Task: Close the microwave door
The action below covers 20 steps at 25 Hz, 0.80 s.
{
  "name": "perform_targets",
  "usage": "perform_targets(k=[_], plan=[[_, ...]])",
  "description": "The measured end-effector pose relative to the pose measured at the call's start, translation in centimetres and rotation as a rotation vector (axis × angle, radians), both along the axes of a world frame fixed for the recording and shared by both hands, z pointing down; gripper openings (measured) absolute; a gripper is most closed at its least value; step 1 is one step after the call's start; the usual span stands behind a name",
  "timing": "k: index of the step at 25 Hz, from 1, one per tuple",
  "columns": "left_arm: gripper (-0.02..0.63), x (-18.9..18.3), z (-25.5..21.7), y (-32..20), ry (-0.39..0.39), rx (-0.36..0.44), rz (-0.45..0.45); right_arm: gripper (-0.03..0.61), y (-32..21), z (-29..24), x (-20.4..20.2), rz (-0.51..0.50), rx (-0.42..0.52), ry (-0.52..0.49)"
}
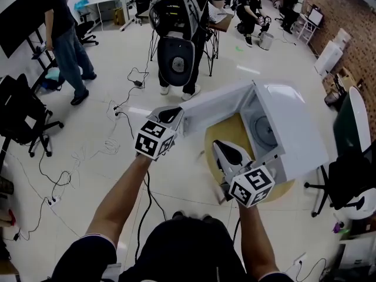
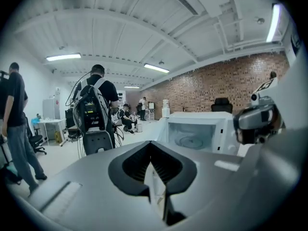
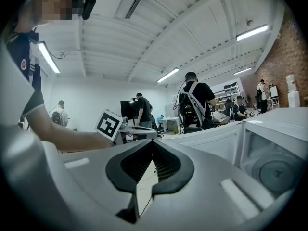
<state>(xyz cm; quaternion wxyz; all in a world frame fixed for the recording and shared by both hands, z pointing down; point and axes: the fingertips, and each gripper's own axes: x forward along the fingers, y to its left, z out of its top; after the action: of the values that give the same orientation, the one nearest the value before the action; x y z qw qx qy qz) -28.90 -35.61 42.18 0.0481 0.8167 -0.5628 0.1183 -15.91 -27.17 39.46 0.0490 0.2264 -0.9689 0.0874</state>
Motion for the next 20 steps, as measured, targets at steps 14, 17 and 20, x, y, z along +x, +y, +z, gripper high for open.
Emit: perform_targets(k=[14,17,20], plan=[[0.002,-3.8,3.9,-5.3,-0.043,-0.114,0.036,0.002,-1.0,0.3,3.1,0.109,-0.023,0.018],[0.002,-3.1,4.3,-4.9,-0.032,-0.119,0.062,0.002,-1.1,0.2,3.9,0.125,-0.024,0.013],[0.003,-1.8,4.2,-4.3,-0.038,-0.113,0.093,0.002,-1.1,-0.1,4.5,0.129,-0.024,0.008]])
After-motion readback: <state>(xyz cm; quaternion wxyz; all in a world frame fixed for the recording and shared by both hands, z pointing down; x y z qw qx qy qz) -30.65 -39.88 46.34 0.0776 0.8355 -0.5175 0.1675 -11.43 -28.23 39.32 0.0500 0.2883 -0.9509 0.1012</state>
